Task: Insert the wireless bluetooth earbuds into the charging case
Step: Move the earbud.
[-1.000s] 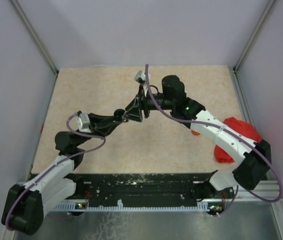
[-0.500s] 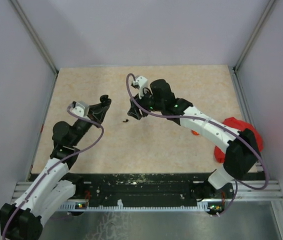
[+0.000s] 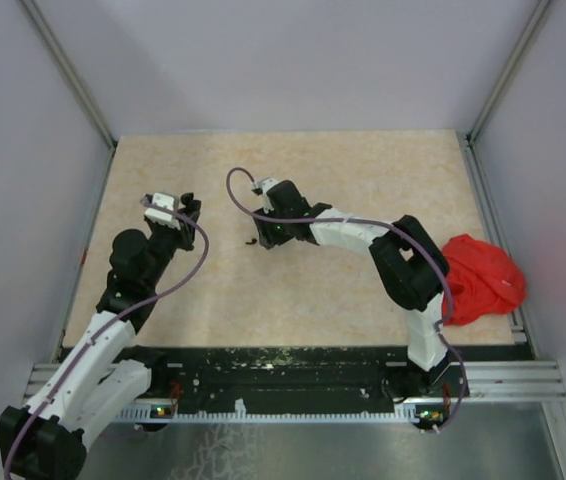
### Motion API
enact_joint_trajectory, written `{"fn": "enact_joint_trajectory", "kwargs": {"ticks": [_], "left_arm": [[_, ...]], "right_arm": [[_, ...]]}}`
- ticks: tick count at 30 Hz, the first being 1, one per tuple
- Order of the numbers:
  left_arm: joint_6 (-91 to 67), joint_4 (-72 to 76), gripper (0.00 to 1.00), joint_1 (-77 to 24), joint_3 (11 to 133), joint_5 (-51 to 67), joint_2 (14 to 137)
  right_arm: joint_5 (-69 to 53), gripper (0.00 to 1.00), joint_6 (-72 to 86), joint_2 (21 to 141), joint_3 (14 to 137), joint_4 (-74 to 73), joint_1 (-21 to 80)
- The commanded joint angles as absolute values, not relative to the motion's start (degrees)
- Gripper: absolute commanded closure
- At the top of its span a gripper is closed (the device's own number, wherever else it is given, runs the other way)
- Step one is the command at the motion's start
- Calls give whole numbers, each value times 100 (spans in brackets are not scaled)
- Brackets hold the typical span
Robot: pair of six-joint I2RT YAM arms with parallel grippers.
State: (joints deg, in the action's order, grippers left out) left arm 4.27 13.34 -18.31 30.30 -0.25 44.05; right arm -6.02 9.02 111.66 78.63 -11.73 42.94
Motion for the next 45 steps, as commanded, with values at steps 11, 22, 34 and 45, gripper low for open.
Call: {"fn": "enact_joint_trajectory", "kwargs": {"ticks": [11, 22, 34, 45], "left_arm": [[540, 1425, 99, -1793, 3059, 7, 4194], [514, 1450, 99, -1793, 3041, 68, 4170], [522, 1459, 99, -1785, 3045, 79, 4190], [519, 1477, 99, -1784, 3032, 131, 4162]], "right_arm": [[461, 51, 1413, 12314, 8936, -466, 4638], [657, 61, 1326, 12522, 8961, -667, 4738], [957, 68, 565, 11656, 7988, -1531, 4756], [960, 70, 184, 10730, 7147, -2321, 4564]]}}
